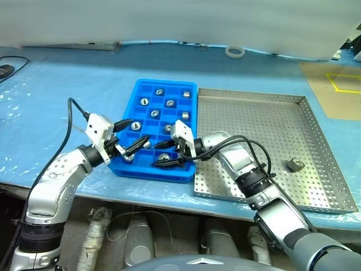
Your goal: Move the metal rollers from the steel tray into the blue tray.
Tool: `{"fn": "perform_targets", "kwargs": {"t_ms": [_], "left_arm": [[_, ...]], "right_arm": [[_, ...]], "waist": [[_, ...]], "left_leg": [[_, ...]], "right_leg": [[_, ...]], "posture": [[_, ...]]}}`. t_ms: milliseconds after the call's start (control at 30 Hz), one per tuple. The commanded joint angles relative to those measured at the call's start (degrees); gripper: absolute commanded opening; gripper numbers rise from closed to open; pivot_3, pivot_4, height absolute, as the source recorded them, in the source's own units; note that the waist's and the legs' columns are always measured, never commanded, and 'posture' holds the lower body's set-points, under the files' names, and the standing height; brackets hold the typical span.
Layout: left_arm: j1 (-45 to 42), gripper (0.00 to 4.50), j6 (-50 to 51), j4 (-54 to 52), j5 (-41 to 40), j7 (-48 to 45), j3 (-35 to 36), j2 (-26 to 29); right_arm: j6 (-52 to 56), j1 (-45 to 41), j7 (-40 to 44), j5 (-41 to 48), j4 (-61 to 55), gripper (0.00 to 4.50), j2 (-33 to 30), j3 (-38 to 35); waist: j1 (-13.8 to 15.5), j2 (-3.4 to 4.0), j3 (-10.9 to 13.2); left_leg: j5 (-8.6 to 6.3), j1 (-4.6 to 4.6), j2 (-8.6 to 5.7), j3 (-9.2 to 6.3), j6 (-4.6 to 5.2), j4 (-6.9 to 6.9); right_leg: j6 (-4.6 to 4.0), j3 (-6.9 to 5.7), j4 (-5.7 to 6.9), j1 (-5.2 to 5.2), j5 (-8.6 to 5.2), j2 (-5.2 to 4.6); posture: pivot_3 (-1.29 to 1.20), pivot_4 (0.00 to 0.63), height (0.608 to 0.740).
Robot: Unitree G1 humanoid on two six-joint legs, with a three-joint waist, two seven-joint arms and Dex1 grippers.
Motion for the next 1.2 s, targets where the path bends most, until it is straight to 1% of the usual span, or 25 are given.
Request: {"fn": "perform_targets", "kwargs": {"t_ms": [33,167,200,267,400,500,667,733,800,900,1033,1133,1200], "left_arm": [[-3.02,4.3,-0.89,1.25,-0.6,-1.61,-2.45,-1.32],[-7.47,4.3,-2.37,5.9,0.09,-4.61,-6.19,-3.71],[-8.18,4.3,-2.63,6.68,0.16,-5.16,-6.7,-4.08],[-10.55,4.3,-3.55,9.49,0.4,-7.29,-8.59,-5.31],[-15.79,4.3,-5.95,16.52,1.45,-11.91,-12.22,-7.95],[-19.02,4.3,-7.75,21.33,2.08,-14.96,-13.71,-9.7],[-22.36,4.3,-10.29,27.01,3.44,-18.2,-15.2,-12.07],[-23.31,4.3,-10.85,28.54,3.72,-19.37,-15.61,-12.94],[-24.0,4.3,-11.42,29.79,4.18,-20.3,-15.89,-13.5],[-24.75,4.3,-12.21,31.27,4.83,-21.15,-15.97,-14.01],[-25.33,4.3,-12.58,31.83,5.34,-21.75,-15.53,-13.87],[-24.93,4.3,-12.55,31.36,5.77,-21.52,-15.07,-13.12],[-24.42,4.3,-12.4,30.78,5.93,-21.17,-14.74,-12.57]], "right_arm": [[1.22,0.51,-1.97,3.1,-1.5,3.88,-1.67,-6.29],[3.42,0.7,-4.78,6.68,-3.38,3.88,-5.83,-14.33],[3.61,0.8,-5.33,6.99,-3.64,3.88,-6.65,-15.49],[4.63,1.7,-7.03,7.98,-5.15,3.88,-9.8,-19.57],[7.2,5.48,-11.51,9.54,-9.83,3.88,-16.51,-28.21],[9.51,9.39,-15.53,8.95,-13.29,3.88,-21.02,-32.59],[13.43,15.39,-21.17,6.83,-14.67,3.88,-26.36,-35.88],[15.26,17.77,-23.03,6.63,-15.24,3.88,-27.55,-36.97],[16.84,19.53,-24.29,7.28,-16.31,3.88,-27.82,-37.74],[18.58,20.54,-27.4,8.58,-15.85,3.88,-25.74,-39.01],[18.34,22.56,-30.56,5.0,-12.0,3.88,-25.28,-35.92],[18.24,24.02,-29.89,3.18,-10.27,3.27,-27.03,-33.67],[19.04,24.09,-28.62,3.99,-10.22,2.65,-27.42,-33.68]], "waist": [[0.05,0.0,0.0],[-0.06,0.0,0.0],[-0.27,0.0,0.0],[-1.12,-0.01,-0.01],[-2.79,0.0,-0.01],[-3.9,0.0,-0.01],[-6.54,0.01,-0.02],[-7.03,0.02,-0.02],[-7.81,0.02,-0.02],[-9.04,0.02,-0.02],[-9.51,0.02,-0.02],[-9.45,0.02,-0.02],[-9.42,0.02,-0.02]], "left_leg": [[0.0,-0.02,-0.01,0.0,-0.01,0.01],[-0.01,0.0,-0.14,0.0,0.02,0.15],[-0.01,0.02,-0.15,0.01,0.03,0.16],[-0.01,0.06,-0.12,0.01,0.03,0.17],[0.0,0.05,-0.06,0.01,0.02,0.09],[-0.04,0.06,-0.1,0.09,0.09,0.11],[-0.05,0.16,-0.1,0.14,0.12,0.16],[-0.06,0.2,-0.1,0.16,0.13,0.21],[-0.08,0.18,-0.11,0.16,0.17,0.28],[-0.12,0.14,-0.11,0.17,0.22,0.38],[-0.19,0.06,-0.1,0.17,0.32,0.51],[-0.22,0.02,-0.11,0.17,0.38,0.55],[-0.24,0.0,-0.12,0.17,0.4,0.58]], "right_leg": [[0.0,0.01,0.0,0.01,0.0,-0.01],[0.0,0.08,-0.03,0.21,0.01,-0.07],[0.0,0.09,-0.03,0.22,0.01,-0.06],[0.01,0.11,-0.02,0.22,0.02,-0.01],[0.0,0.17,-0.04,0.18,0.02,0.09],[0.0,0.25,-0.12,0.18,0.01,0.1],[0.01,0.3,-0.09,0.19,0.01,0.13],[0.02,0.27,-0.08,0.21,0.0,0.15],[0.12,0.26,-0.09,0.22,-0.05,0.15],[0.29,0.28,-0.09,0.2,-0.15,0.14],[0.29,0.26,-0.09,0.2,-0.15,0.14],[0.27,0.25,-0.1,0.21,-0.14,0.11],[0.27,0.25,-0.11,0.21,-0.14,0.1]], "posture": [[-0.05,0.15,0.74],[-0.14,0.15,0.74],[-0.14,0.15,0.74],[-0.22,0.15,0.74],[-0.34,0.15,0.74],[-0.39,0.15,0.74],[-0.48,0.15,0.74],[-0.49,0.15,0.74],[-0.52,0.15,0.74],[-0.52,0.15,0.74],[-0.51,0.15,0.74],[-0.49,0.15,0.74],[-0.49,0.15,0.74]]}}
